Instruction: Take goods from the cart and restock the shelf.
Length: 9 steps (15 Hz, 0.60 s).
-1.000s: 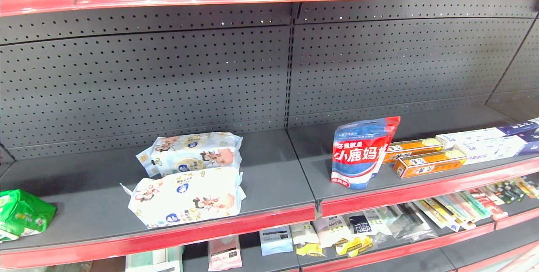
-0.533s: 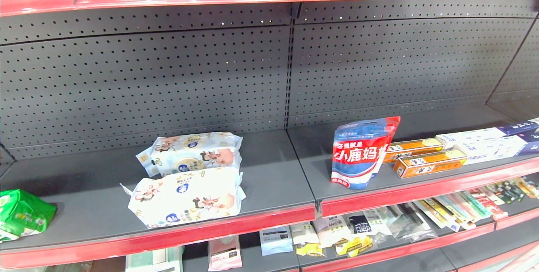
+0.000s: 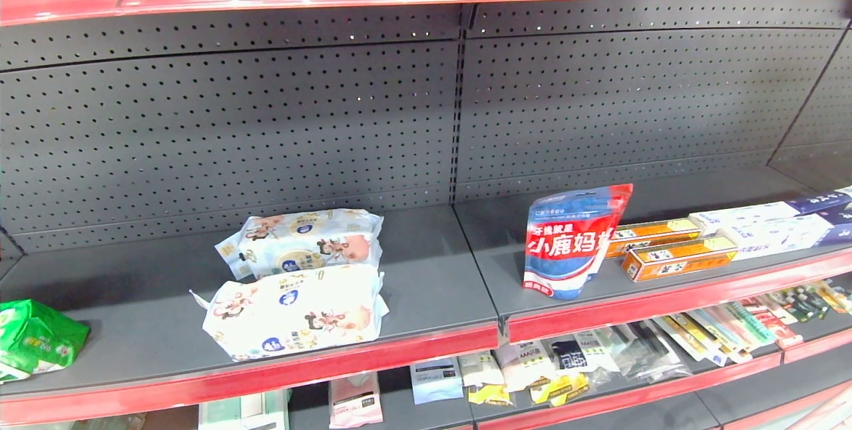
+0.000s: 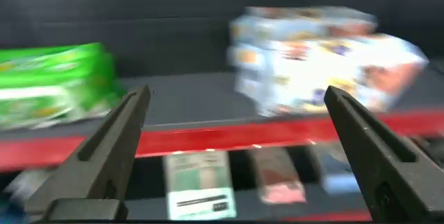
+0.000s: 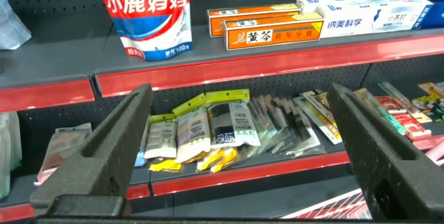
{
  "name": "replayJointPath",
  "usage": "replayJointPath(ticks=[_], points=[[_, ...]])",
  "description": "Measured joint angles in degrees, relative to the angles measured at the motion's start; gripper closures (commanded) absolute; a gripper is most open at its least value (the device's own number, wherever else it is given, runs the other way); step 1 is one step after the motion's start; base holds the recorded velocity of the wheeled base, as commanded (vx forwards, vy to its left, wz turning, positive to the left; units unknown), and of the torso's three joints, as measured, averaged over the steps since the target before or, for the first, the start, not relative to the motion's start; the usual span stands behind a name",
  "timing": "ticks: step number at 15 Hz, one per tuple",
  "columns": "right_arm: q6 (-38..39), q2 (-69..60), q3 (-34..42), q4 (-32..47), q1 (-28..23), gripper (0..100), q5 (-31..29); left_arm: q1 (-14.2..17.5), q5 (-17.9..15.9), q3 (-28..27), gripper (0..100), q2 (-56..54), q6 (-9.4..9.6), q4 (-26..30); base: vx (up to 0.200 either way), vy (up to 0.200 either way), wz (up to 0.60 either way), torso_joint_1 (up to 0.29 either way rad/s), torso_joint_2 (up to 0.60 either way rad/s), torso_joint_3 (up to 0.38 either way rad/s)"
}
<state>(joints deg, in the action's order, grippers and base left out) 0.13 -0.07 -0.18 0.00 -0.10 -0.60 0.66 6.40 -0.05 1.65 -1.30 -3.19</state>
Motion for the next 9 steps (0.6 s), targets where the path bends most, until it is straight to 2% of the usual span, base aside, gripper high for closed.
replayJointPath(ticks=[3,5,6,7,8,9], points=[[-0.1,0.0,0.0,0.0,0.0,0,0.0,-0.3,1.3,0.0,0,-1.2,0.16,0.4,0.000,0.000,0.00,0.000,0.00,0.000],[-0.1,0.0,0.0,0.0,0.0,0,0.0,-0.3,0.0,0.0,0,-1.4,-1.54,1.8,0.000,0.000,0.00,0.000,0.00,0.000],[-0.1,0.0,0.0,0.0,0.0,0,0.0,-0.3,-1.7,0.0,0,-1.5,-0.39,2.1,0.000,0.000,0.00,0.000,0.00,0.000],[-0.1,0.0,0.0,0.0,0.0,0,0.0,-0.3,-5.9,0.0,0,-1.5,2.10,2.5,0.000,0.000,0.00,0.000,0.00,0.000],[-0.1,0.0,0.0,0.1,0.0,0,0.0,-0.3,-7.1,0.0,0,-1.5,2.23,2.8,0.000,0.000,0.00,0.000,0.00,0.000],[-0.1,0.0,0.0,0.0,0.0,0,0.0,-0.3,-6.6,0.0,0,-1.6,1.35,3.0,0.000,0.000,0.00,0.000,0.00,0.000]])
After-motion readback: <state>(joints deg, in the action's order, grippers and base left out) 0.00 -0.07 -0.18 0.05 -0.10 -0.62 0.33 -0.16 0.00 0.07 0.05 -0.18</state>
